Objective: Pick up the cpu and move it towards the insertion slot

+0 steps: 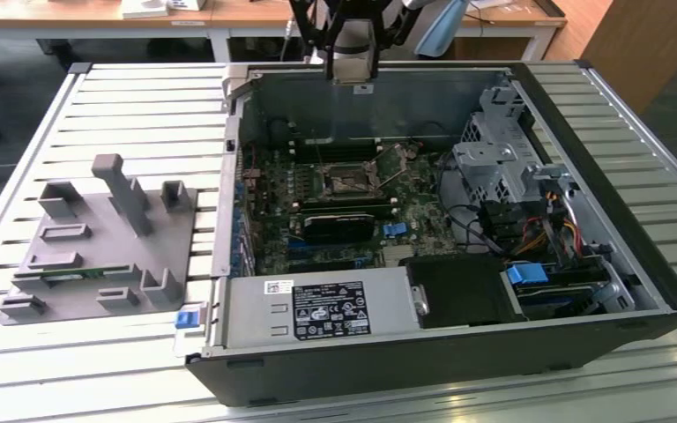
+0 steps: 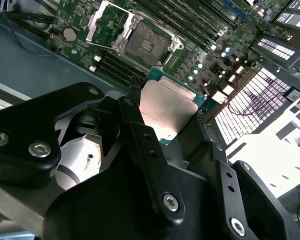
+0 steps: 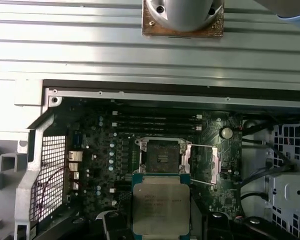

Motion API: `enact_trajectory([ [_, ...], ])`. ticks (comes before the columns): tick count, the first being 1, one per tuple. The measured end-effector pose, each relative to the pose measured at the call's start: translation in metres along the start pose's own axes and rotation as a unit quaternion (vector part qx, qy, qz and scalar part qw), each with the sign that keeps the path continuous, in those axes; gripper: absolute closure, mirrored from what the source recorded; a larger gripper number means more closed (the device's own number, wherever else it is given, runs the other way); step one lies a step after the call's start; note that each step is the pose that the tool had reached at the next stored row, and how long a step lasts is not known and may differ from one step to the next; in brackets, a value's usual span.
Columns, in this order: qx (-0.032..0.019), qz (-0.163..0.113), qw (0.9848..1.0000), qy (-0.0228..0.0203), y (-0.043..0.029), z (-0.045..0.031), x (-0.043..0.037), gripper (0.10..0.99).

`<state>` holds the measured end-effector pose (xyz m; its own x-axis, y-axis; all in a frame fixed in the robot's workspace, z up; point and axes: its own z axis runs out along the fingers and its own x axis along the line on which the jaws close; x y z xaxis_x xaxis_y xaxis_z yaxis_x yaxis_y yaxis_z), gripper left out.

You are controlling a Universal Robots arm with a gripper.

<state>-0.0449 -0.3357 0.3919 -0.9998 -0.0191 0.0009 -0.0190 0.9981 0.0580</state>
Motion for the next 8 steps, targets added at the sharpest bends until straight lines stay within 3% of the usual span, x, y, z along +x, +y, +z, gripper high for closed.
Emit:
enact_trajectory([
  [8,0.0000,0.000,1.0000,0.0000,0.0005,0.0004,-0.0023,0.541],
])
